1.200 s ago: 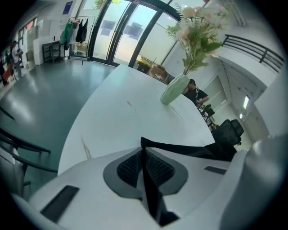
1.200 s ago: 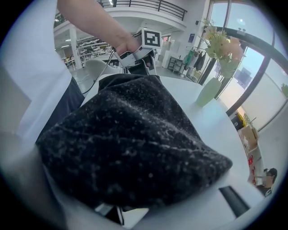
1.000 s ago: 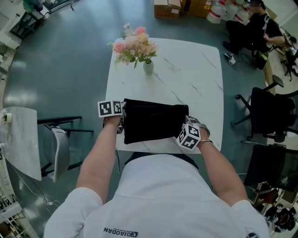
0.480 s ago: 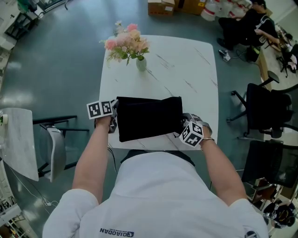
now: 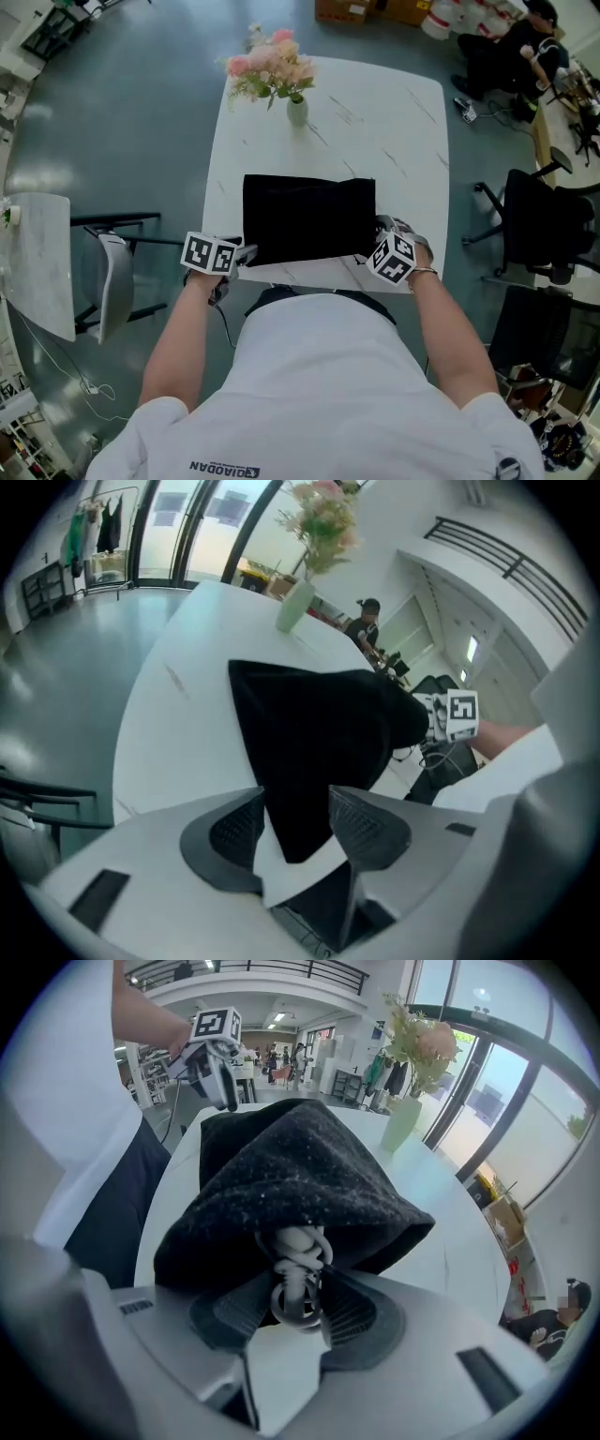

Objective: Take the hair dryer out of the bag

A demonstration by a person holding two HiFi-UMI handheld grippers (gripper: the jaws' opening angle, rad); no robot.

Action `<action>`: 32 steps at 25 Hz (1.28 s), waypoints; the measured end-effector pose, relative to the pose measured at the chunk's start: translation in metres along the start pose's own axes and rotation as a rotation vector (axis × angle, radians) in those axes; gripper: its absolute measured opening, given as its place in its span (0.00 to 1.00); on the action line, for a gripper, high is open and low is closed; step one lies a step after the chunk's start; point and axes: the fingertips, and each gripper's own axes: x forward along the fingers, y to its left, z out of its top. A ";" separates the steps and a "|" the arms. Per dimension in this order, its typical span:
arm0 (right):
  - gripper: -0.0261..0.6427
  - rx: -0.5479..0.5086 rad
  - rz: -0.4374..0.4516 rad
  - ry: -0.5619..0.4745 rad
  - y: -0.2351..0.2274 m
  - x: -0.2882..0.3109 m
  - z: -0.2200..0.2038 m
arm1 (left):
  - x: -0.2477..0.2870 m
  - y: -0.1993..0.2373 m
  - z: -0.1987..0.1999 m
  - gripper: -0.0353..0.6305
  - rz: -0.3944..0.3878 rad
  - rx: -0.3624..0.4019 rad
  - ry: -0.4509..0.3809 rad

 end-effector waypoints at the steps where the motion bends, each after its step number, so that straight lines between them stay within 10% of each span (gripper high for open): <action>1: 0.30 0.003 -0.002 0.001 -0.001 0.000 -0.001 | 0.007 -0.006 -0.011 0.38 0.002 0.022 0.037; 10: 0.39 -0.002 0.018 -0.036 0.006 -0.001 0.007 | 0.022 0.002 -0.030 0.25 0.209 0.231 0.119; 32: 0.28 -0.153 0.045 -0.012 0.005 -0.012 -0.013 | -0.021 0.059 0.000 0.11 0.377 0.219 0.042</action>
